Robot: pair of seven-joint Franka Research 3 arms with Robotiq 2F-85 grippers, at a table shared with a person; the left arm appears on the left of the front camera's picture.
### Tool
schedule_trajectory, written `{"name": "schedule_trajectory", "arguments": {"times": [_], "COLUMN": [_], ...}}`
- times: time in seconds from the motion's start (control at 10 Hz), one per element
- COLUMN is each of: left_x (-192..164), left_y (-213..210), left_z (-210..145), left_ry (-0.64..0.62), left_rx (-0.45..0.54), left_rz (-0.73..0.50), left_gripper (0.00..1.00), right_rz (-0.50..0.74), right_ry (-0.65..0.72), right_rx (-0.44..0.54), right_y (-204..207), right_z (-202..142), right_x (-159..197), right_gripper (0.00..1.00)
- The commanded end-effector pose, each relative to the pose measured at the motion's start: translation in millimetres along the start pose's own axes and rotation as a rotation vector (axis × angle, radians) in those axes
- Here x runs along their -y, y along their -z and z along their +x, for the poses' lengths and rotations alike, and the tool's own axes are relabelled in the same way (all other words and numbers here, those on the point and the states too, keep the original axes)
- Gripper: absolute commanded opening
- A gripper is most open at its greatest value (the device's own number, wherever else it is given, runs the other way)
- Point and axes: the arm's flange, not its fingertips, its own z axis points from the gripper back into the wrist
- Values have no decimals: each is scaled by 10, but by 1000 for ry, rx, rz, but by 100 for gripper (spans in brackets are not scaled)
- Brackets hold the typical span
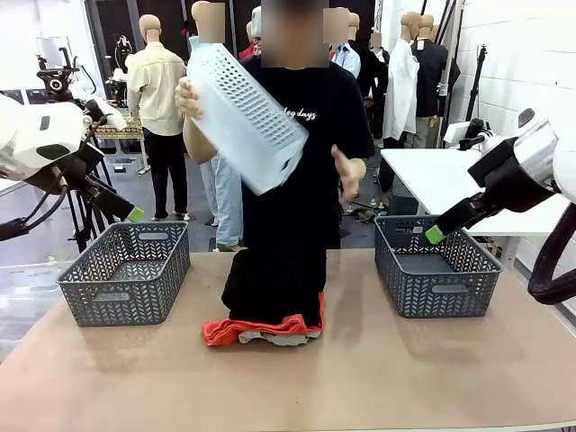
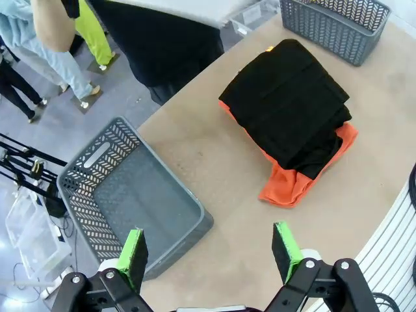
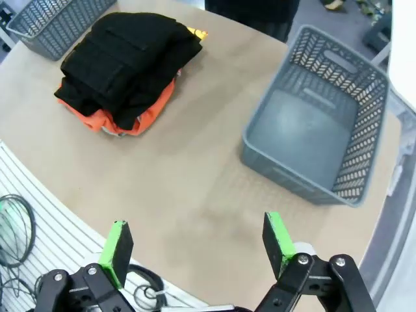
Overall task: Sort the tops and bottoms.
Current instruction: Lift clothes from the center of the table with your left hand.
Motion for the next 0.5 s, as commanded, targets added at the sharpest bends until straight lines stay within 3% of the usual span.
{"name": "schedule_trajectory", "arguments": {"times": [0.0, 0.4], "left_x": [2, 2], "left_y": [-45, -45], "left_z": [1, 1], "left_ry": [9, 9], "left_rx": [3, 3], "left_rz": [5, 5], "left_gripper": [100, 100], "right_rz": [7, 7], "right_ry": [17, 17], "right_rx": [21, 21], "right_y": [-17, -17], "right_z": [11, 11], "right_x": [37, 37], "right_gripper": [100, 100]}}
